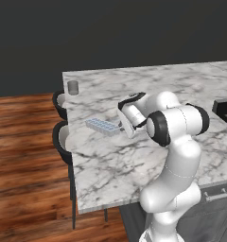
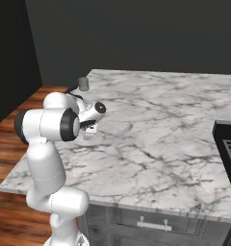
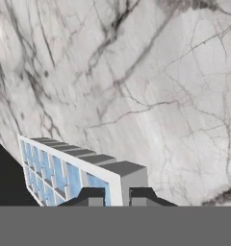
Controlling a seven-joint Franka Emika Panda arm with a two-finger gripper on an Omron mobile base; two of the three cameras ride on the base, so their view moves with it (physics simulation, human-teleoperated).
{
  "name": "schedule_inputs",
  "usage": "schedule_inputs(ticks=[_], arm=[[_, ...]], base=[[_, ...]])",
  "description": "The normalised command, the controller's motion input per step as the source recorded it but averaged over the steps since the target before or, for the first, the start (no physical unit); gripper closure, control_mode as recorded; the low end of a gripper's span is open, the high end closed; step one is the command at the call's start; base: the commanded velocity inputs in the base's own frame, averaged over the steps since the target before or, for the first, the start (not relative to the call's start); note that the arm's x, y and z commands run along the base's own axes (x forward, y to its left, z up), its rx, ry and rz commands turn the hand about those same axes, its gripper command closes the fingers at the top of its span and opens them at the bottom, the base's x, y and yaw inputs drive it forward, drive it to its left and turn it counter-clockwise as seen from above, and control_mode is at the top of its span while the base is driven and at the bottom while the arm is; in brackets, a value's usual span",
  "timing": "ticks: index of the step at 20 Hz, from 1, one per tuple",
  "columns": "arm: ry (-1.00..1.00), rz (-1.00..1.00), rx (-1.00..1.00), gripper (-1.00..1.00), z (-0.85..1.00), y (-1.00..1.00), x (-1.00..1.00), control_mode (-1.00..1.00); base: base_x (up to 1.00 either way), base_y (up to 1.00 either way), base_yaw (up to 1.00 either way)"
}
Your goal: Open the freezer door, pick up the ice cube tray from the freezer, and place it on the dining counter.
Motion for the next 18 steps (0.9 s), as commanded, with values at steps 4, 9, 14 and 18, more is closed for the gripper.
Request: schedule_inputs(ticks=[4,9,14,18], arm=[[0.0,0.0,0.0,1.0,0.0,0.0,0.0,-1.0],[0.0,0.0,0.0,-1.0,0.0,0.0,0.0,-1.0],[0.0,0.0,0.0,-1.0,0.0,0.0,0.0,-1.0],[0.0,0.0,0.0,-1.0,0.0,0.0,0.0,-1.0]], base=[[0.0,0.0,0.0],[0.0,0.0,0.0],[0.0,0.0,0.0],[0.0,0.0,0.0]])
